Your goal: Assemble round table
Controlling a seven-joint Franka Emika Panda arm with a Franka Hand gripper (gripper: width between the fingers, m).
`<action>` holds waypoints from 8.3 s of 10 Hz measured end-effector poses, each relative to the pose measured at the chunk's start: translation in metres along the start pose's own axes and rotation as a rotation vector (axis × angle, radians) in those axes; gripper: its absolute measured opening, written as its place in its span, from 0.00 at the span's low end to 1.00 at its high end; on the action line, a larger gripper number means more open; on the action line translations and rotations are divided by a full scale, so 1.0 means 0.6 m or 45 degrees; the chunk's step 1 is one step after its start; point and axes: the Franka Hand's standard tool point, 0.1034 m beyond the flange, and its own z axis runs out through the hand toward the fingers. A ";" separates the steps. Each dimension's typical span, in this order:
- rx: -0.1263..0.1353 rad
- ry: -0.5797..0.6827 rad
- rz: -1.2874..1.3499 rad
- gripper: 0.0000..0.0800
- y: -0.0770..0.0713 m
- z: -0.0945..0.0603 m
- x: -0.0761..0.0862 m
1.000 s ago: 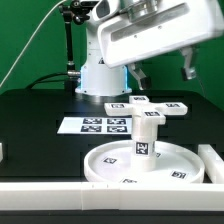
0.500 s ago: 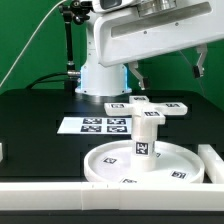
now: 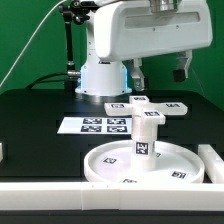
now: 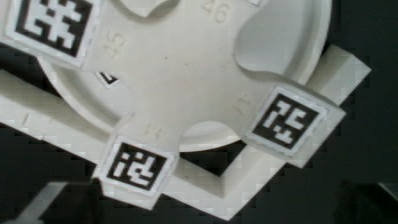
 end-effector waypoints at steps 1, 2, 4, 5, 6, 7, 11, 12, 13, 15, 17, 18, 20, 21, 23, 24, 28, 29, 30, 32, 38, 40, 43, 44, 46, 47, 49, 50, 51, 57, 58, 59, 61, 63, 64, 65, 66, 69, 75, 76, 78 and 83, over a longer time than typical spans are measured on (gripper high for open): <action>-0.002 0.001 -0.077 0.81 0.001 0.000 0.000; -0.002 0.000 -0.154 0.81 0.001 0.000 0.000; 0.018 -0.043 -0.328 0.81 -0.001 0.011 -0.010; 0.028 -0.053 -0.353 0.81 0.000 0.018 -0.014; 0.035 -0.065 -0.397 0.81 0.001 0.028 -0.017; 0.050 -0.079 -0.392 0.81 0.002 0.037 -0.021; 0.047 -0.083 -0.310 0.81 0.004 0.055 -0.026; 0.036 -0.072 -0.308 0.81 0.008 0.056 -0.023; 0.034 -0.071 -0.307 0.81 0.009 0.056 -0.023; 0.034 -0.070 -0.306 0.81 0.009 0.055 -0.024; 0.030 -0.066 -0.302 0.81 0.013 0.048 -0.023; 0.026 -0.063 -0.298 0.81 0.014 0.045 -0.022; 0.019 -0.059 -0.292 0.81 0.016 0.049 -0.029; 0.022 -0.063 -0.287 0.81 0.017 0.053 -0.033; 0.025 -0.068 -0.279 0.81 0.020 0.056 -0.039; 0.026 -0.069 -0.280 0.81 0.019 0.057 -0.039; 0.029 -0.070 -0.283 0.56 0.016 0.058 -0.039; 0.029 -0.070 -0.283 0.54 0.015 0.058 -0.039; 0.029 -0.070 -0.283 0.54 0.015 0.058 -0.039; 0.029 -0.070 -0.264 0.54 0.015 0.058 -0.039; 0.018 -0.013 0.265 0.54 0.017 0.056 -0.043; 0.002 0.070 0.583 0.54 0.016 0.056 -0.046; -0.011 0.141 0.917 0.53 0.010 0.058 -0.041; -0.004 0.142 1.012 0.53 0.010 0.058 -0.041; 0.007 0.144 1.156 0.51 0.010 0.058 -0.041; 0.019 0.145 1.272 0.49 0.011 0.059 -0.043; 0.048 0.147 1.497 0.48 0.011 0.061 -0.044; 0.050 0.147 1.528 0.48 0.011 0.061 -0.045; 0.052 0.147 1.552 0.48 0.010 0.061 -0.044; 0.071 0.111 1.560 0.81 0.008 0.061 -0.045; 0.071 0.110 1.560 0.81 0.008 0.062 -0.045; 0.087 0.046 1.620 0.81 -0.006 0.067 -0.050; 0.092 0.015 1.606 0.81 -0.006 0.063 -0.041; 0.092 0.013 1.606 0.81 -0.007 0.064 -0.042; 0.094 0.007 1.615 0.81 -0.006 0.064 -0.041; 0.102 -0.015 1.644 0.81 -0.003 0.065 -0.039; 0.108 -0.032 1.667 0.81 0.003 0.066 -0.036; 0.101 -0.028 1.662 0.81 0.003 0.079 -0.037; 0.090 -0.013 1.583 0.57 0.005 0.082 -0.043; 0.091 -0.014 1.594 0.57 0.005 0.082 -0.043; 0.093 -0.014 1.605 0.57 0.005 0.083 -0.043; 0.151 0.127 2.416 0.57 0.004 0.084 -0.042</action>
Offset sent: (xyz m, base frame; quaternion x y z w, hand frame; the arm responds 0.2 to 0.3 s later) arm -0.0024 -0.0017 -0.0112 0.0239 -0.0577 -0.2065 0.9765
